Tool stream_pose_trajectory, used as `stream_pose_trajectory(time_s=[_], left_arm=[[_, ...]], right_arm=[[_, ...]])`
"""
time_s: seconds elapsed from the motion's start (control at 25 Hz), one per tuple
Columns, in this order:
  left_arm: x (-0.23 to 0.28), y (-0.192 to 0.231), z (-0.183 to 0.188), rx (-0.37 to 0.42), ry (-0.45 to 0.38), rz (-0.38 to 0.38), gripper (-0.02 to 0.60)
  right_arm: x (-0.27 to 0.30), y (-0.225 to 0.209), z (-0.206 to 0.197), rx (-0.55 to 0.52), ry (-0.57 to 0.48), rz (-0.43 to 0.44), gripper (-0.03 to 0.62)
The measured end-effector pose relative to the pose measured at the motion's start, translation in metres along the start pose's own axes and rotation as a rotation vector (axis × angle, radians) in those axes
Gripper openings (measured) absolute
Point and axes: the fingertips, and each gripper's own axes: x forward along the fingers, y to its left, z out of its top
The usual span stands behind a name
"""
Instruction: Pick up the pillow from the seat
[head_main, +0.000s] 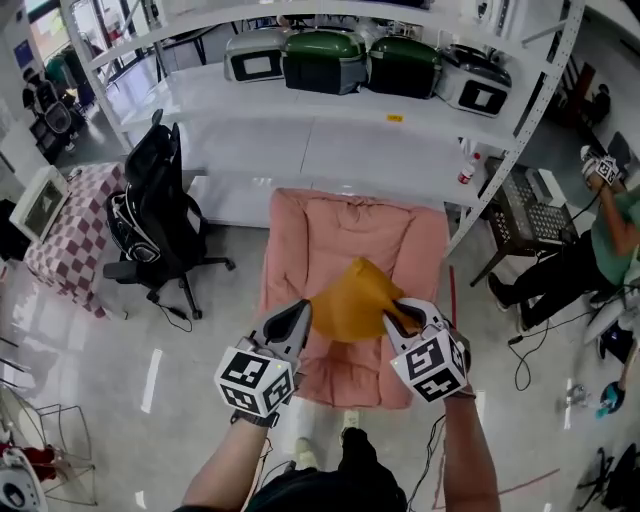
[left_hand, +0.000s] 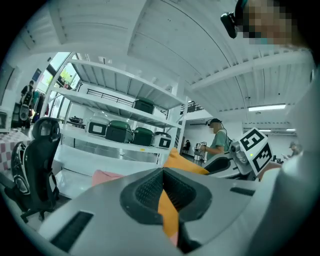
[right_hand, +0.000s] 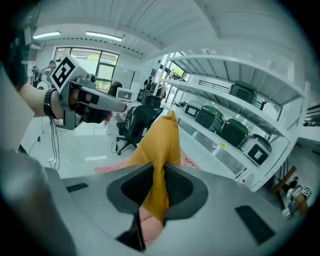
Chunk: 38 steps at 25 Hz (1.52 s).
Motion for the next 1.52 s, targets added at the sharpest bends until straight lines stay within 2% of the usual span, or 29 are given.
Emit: stream_pose_trajectory(time_s=[0.36,0.72,1.08,1.52], left_arm=[[-0.04,-0.014,0.054,0.027,-0.082,-0.018,0.0],[-0.068,-0.02,0.094,0.063,-0.112,-0.012,0.0],[-0.09,-0.027,0.11,0.085,-0.139,-0.024,0.0],[-0.103,-0.03,0.11,0.087,-0.139,-0.024,0.0]], right_arm=[[-0.051,0.001,0.056,-0.027,-0.075,-0.057,0.063],[-0.095,-0.004,0.097,-0.062,-0.126,-0.111,0.063],[-0.117,0.005,0.109,-0.107,-0.13,-0.145,0.063],[-0.126,0.016,0.104,-0.105,-0.128,-0.15,0.06]])
